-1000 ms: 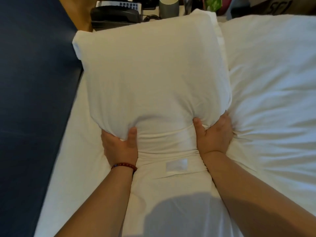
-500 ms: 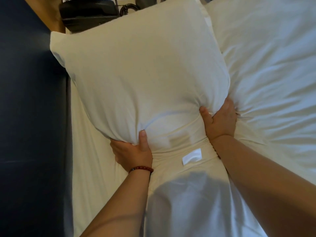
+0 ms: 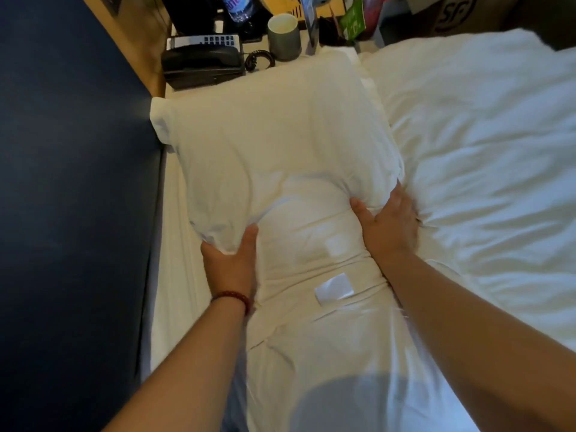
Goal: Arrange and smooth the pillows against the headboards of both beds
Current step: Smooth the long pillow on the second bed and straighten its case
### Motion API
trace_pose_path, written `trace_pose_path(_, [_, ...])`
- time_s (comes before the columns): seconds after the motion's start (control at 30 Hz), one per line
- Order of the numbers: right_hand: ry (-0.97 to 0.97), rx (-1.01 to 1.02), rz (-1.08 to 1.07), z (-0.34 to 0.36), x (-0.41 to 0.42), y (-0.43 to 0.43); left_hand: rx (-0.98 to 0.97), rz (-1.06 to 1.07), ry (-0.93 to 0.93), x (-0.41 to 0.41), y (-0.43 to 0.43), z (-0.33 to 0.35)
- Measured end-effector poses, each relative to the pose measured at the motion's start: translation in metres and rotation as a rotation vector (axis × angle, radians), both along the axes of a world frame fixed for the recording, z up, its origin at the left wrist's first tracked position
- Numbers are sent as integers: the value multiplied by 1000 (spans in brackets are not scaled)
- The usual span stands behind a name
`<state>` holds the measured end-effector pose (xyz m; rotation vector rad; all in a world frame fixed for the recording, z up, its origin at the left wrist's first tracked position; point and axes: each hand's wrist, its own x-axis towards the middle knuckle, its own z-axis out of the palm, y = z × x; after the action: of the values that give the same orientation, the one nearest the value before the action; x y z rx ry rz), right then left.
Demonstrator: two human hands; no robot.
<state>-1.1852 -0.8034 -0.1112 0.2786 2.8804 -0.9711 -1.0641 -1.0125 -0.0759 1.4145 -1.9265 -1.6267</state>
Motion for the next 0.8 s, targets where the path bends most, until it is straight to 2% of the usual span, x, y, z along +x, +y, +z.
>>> trace_pose_path(0.07, [-50, 9, -2, 26, 11, 3, 80, -30, 29, 4, -4, 34])
trace_pose_path(0.17, [-104, -128, 73, 78, 33, -3, 165, -20, 77, 8, -1, 91])
trace_pose_path(0.3, [-196, -278, 339, 163, 59, -38, 143, 71, 194, 13, 18, 172])
trace_pose_path(0.37, [-245, -466, 451, 214, 65, -55, 96, 107, 234, 15, 23, 212])
trace_pose_path(0.43, [-354, -736, 493, 262, 60, -67, -36, 66, 208, 16, 23, 251])
trace_pose_path(0.47, [-420, -803, 514, 284, 55, -69, -118, 19, 207, 16, 22, 267])
trace_pose_path(0.53, [-514, -802, 586, 316, 43, -71, -247, -89, 180, 16, 20, 294])
trace_pose_path(0.6, [-580, -787, 585, 327, 37, -71, -272, -185, 144, 15, 19, 309])
trace_pose_path(0.63, [-576, -780, 568, 325, 36, -72, -210, -218, 149, 14, 19, 312])
trace_pose_path(0.73, [-446, -714, 496, 303, 40, -69, 337, -295, 310, 5, 31, 302])
trace_pose_path(0.8, [-312, -562, 473, 287, 35, -57, 552, -339, 351, -1, 48, 282])
